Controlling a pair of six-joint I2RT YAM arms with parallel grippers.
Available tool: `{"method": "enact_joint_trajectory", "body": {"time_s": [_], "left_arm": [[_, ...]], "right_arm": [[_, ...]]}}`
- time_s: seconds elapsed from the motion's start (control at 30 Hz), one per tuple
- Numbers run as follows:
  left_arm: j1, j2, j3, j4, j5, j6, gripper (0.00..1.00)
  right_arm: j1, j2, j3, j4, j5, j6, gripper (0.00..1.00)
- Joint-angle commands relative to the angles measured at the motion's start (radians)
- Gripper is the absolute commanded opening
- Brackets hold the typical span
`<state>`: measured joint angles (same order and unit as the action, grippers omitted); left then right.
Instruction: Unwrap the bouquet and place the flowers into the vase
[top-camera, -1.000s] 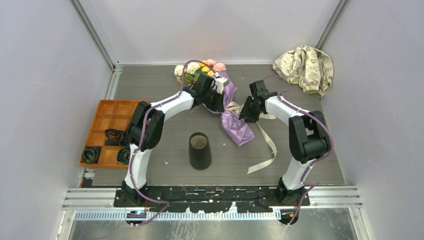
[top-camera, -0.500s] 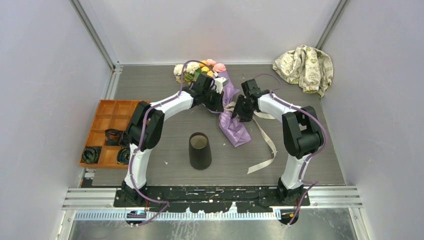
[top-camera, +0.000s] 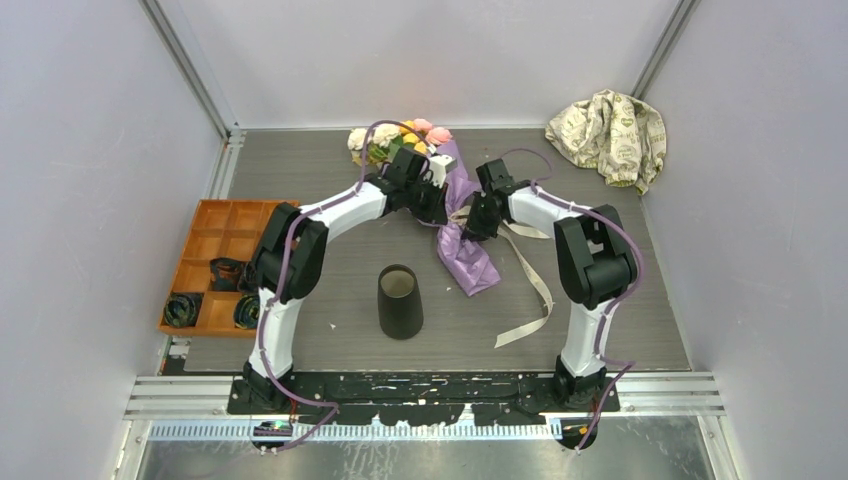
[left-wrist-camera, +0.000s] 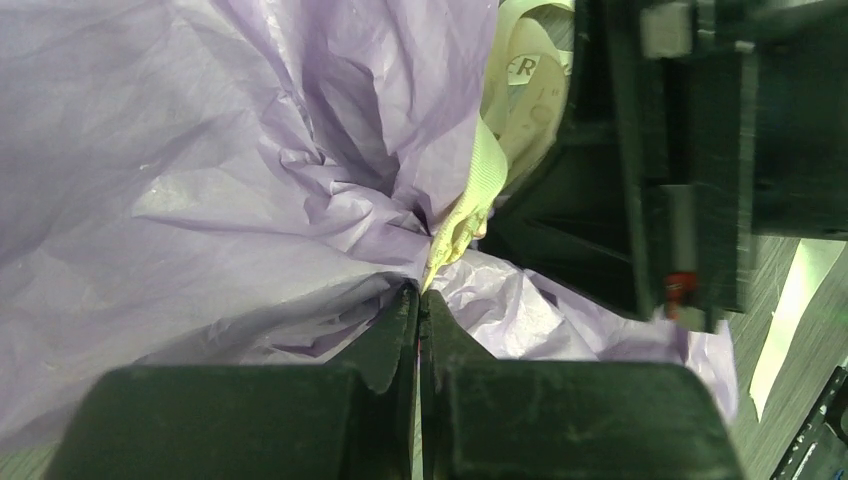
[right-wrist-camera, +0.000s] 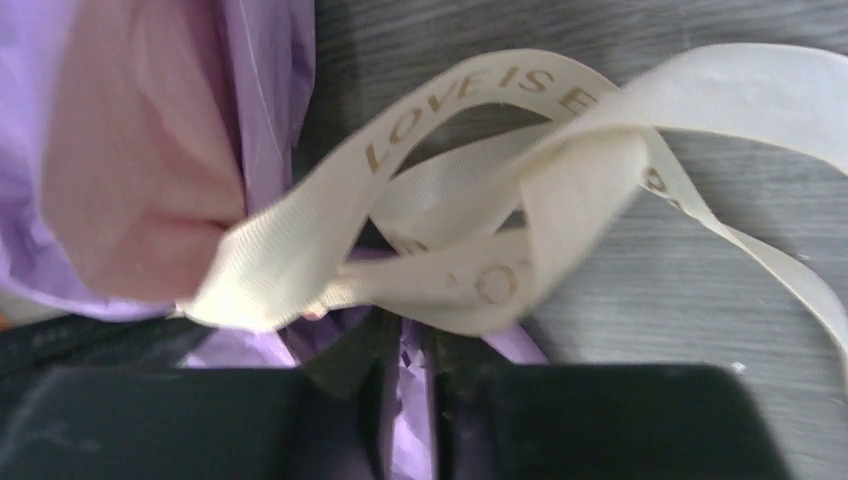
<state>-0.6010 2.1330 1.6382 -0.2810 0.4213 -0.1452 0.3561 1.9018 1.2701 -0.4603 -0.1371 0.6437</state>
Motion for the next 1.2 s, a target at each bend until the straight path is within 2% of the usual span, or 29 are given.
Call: {"method": "enact_joint_trajectory", "body": {"time_s": [0.0, 0.07, 0.1, 0.27, 0.73, 0.97, 1.17], "left_arm": [[-0.007, -0.095, 0.01, 0.019, 0.047, 0.015, 0.0], [-0.008, -0.097, 0.011, 0.004, 0.035, 0.024, 0.0], [-0.007, -0.1, 0.01, -0.007, 0.019, 0.03, 0.0], [0.004, -0.155, -0.032, -0.014, -0.06, 0.046, 0.0], [0.1, -0.253, -0.033, -0.061, -0.146, 0.027, 0.0], [0.173, -0.3, -0.079, -0.037, -0.172, -0.045, 0.0], [0.191, -0.384, 0.089, -0.203, -0.335, -0.008, 0.0]], "right_arm": [[0.003, 0.039, 0.065, 0.051, 0.007, -0.005, 0.1], [0.003, 0.041, 0.079, 0.036, 0.04, -0.005, 0.01], [0.002, 0.035, 0.081, 0.027, 0.059, -0.006, 0.01], [-0.018, -0.004, 0.07, -0.018, 0.133, -0.001, 0.01], [-0.083, -0.012, -0.037, -0.02, 0.134, 0.01, 0.01], [-0.101, -0.039, -0.077, -0.023, 0.172, 0.003, 0.01], [-0.103, -0.035, -0.092, -0.019, 0.164, 0.003, 0.01]]}}
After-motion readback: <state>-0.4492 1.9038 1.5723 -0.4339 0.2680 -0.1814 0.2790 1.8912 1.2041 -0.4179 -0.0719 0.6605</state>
